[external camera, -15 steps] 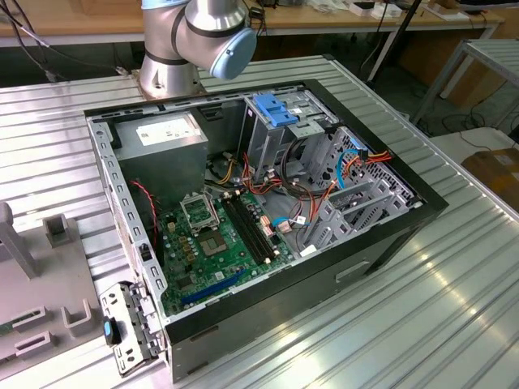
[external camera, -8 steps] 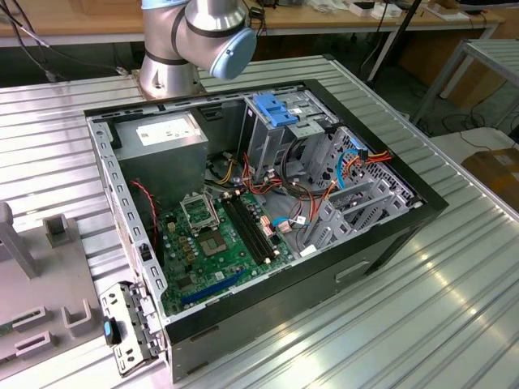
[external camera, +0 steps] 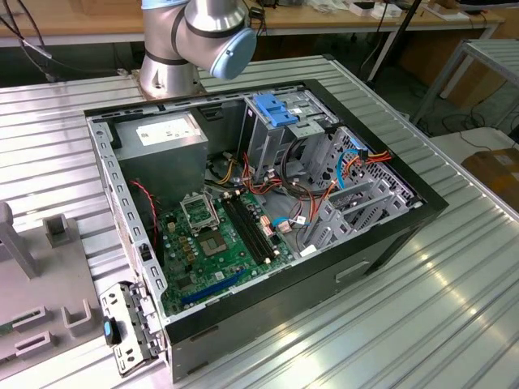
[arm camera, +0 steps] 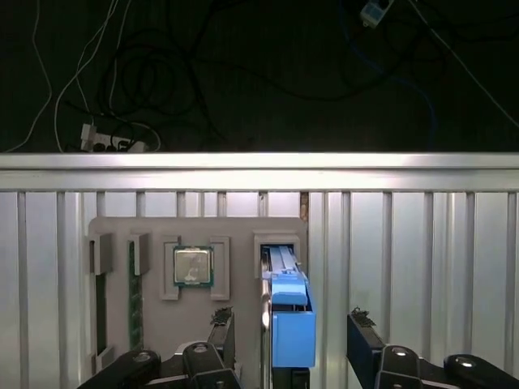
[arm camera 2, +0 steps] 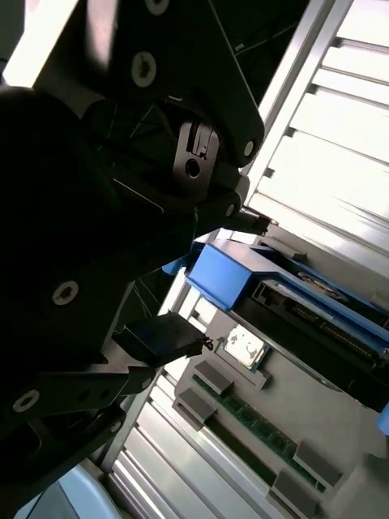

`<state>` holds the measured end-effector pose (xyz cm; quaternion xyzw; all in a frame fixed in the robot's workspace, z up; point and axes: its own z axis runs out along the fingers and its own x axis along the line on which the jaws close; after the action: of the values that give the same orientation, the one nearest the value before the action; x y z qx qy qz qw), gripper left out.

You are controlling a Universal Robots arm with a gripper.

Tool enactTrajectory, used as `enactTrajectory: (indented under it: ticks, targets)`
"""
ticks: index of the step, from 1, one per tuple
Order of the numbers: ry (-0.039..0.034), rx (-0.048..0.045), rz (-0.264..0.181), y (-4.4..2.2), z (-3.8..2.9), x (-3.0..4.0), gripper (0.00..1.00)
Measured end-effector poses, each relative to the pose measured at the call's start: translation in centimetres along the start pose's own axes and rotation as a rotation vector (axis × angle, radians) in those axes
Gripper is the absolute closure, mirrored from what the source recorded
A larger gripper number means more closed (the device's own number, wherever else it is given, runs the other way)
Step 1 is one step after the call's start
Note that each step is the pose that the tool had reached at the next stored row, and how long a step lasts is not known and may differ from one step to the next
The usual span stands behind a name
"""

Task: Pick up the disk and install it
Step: 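Pick up the disk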

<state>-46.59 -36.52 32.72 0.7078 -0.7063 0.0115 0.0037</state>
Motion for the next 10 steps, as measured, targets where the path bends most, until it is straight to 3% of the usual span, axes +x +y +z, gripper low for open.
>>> enactTrajectory:
  ticks: [2, 8, 10]
  targets:
    - [0.0, -0.0001, 0.002, 0.16, 0.91, -0.09, 0.34]
    - [0.0001, -0.0002, 0.008, 0.23, 2.56, -0.13, 0.34]
    - [0.0002, -0.0004, 0.008, 0.24, 2.58, -0.14, 0.34]
